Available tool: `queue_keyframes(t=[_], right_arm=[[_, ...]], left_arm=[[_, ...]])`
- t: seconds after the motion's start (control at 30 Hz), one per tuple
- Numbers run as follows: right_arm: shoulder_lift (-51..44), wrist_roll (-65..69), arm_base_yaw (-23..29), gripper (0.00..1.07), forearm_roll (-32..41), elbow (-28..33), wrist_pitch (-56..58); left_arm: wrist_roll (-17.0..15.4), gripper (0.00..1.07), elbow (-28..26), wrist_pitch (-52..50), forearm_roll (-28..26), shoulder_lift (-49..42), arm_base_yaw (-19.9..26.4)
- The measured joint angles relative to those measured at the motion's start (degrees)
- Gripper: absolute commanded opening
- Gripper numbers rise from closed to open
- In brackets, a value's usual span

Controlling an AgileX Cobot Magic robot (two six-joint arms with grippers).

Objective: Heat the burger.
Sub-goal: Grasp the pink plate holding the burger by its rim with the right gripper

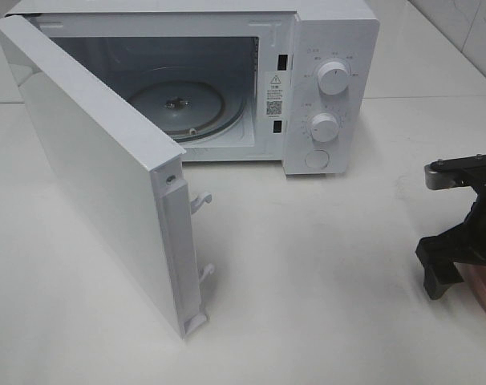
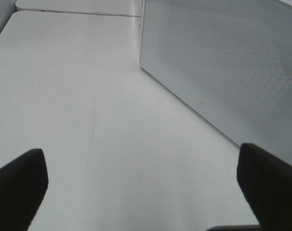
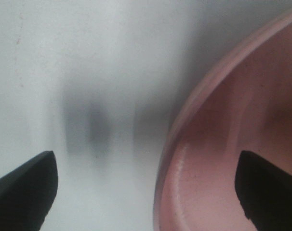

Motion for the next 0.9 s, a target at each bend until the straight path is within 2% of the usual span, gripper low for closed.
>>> queue_keyframes(t=[0.4,0.47,0.57,0.63,0.67,0.7,0.73,0.77,0.8,0.83,0.9], right_arm=[[3.9,0.0,-1.6,0.9,-1.32,-0.06,-3.38],[4.47,0.0,-1.6,0.81,-1.49,-0.17,-3.55],[4.58,0.0,-1.6,0.76,-1.55,-0.17,-3.44],[4.87,0.29,-1.6,0.54,-2.69,-0.29,-3.32],[4.87,0.29,-1.6,0.54,-2.69,-0.29,-3.32],[4.87,0.57,-1.6,0.46,-3.09,-0.29,-3.32],[4.93,1.66,-1.6,0.31,-4.18,-0.29,-3.27],[4.93,1.66,-1.6,0.31,-4.18,-0.29,-3.27],[4.98,2.81,-1.6,0.18,-5.16,-0.4,-3.04],[4.98,2.81,-1.6,0.18,-5.16,-0.4,-3.04],[4.98,4.24,-1.55,0.02,-4.93,-0.57,-2.52]], left_arm=[[0.0,1.0,0.0,0.0,0.0,0.0,0.0],[0.0,1.0,0.0,0.0,0.0,0.0,0.0],[0.0,1.0,0.0,0.0,0.0,0.0,0.0],[0.0,1.0,0.0,0.0,0.0,0.0,0.0],[0.0,1.0,0.0,0.0,0.0,0.0,0.0],[0.0,1.0,0.0,0.0,0.0,0.0,0.0],[0.0,1.0,0.0,0.0,0.0,0.0,0.0],[0.0,1.0,0.0,0.0,0.0,0.0,0.0],[0.0,1.0,0.0,0.0,0.0,0.0,0.0],[0.0,1.0,0.0,0.0,0.0,0.0,0.0],[0.0,1.0,0.0,0.0,0.0,0.0,0.0]])
